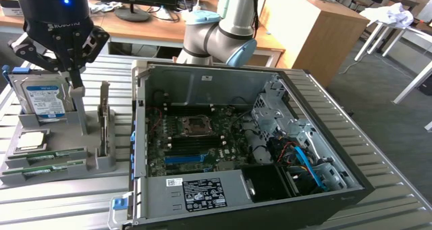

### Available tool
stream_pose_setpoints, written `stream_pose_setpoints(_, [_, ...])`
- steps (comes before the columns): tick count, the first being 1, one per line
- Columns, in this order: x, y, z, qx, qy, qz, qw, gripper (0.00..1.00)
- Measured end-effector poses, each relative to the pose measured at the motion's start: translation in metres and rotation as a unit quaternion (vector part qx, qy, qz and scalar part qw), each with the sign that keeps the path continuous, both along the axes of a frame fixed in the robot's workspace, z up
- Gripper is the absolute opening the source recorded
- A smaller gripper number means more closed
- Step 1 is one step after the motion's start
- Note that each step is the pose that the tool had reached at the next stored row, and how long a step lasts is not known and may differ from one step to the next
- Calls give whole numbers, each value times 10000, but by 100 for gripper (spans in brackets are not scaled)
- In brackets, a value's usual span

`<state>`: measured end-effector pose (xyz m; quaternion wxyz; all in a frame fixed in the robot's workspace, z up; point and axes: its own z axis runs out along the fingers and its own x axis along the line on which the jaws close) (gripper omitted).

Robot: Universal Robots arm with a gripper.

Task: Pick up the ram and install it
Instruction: 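Pick up the ram and move it above insertion slot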

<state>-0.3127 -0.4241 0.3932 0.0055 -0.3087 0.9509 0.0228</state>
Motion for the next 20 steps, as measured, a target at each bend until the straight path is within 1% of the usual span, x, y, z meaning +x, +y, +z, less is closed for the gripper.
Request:
stream_pose_setpoints(10, [0, 0, 0, 0, 0, 220, 9998, 11])
stream_pose_setpoints(20, [0, 0, 0, 0, 0, 440, 9990, 11])
